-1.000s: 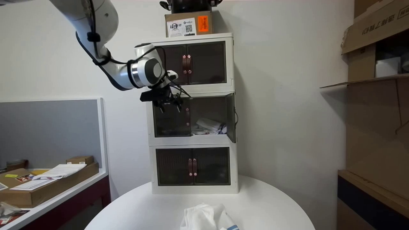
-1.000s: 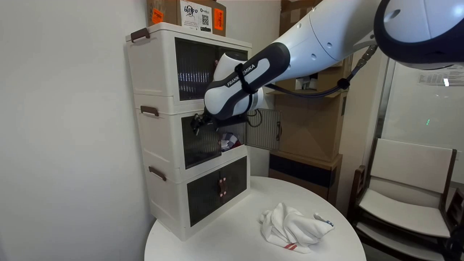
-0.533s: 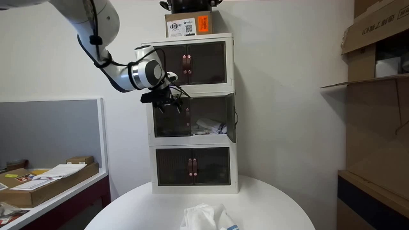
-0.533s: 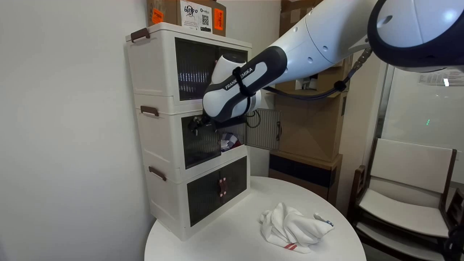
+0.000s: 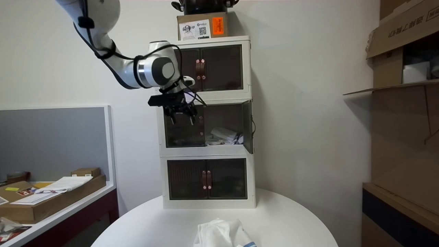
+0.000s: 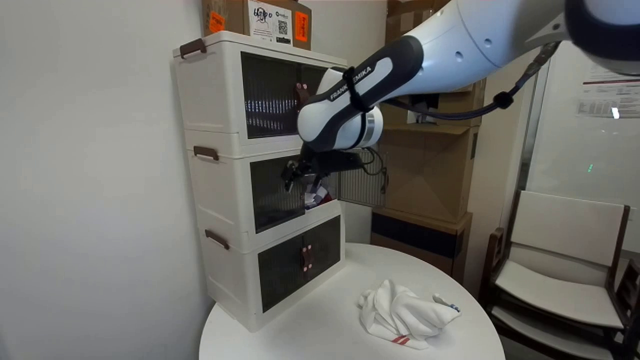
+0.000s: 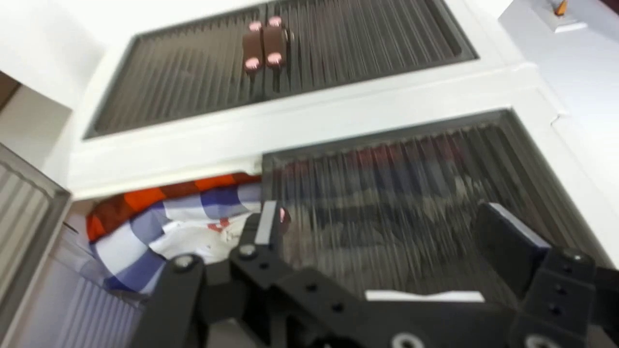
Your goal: Close the left door of the middle cabinet.
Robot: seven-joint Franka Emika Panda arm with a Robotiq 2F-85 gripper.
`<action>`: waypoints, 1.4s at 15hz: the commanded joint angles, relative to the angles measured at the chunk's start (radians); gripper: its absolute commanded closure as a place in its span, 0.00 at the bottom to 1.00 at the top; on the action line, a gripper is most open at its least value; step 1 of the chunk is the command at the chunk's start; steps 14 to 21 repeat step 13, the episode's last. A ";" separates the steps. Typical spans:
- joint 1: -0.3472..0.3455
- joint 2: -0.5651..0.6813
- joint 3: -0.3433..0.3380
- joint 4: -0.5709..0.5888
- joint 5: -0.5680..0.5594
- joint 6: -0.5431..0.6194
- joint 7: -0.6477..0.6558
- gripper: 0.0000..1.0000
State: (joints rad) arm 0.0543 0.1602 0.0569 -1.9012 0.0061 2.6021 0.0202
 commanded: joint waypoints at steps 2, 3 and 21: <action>-0.036 -0.285 -0.013 -0.262 0.096 -0.185 -0.066 0.00; -0.038 -0.338 -0.022 -0.305 0.086 -0.222 -0.062 0.00; -0.051 -0.601 -0.073 -0.473 0.062 -0.466 -0.046 0.00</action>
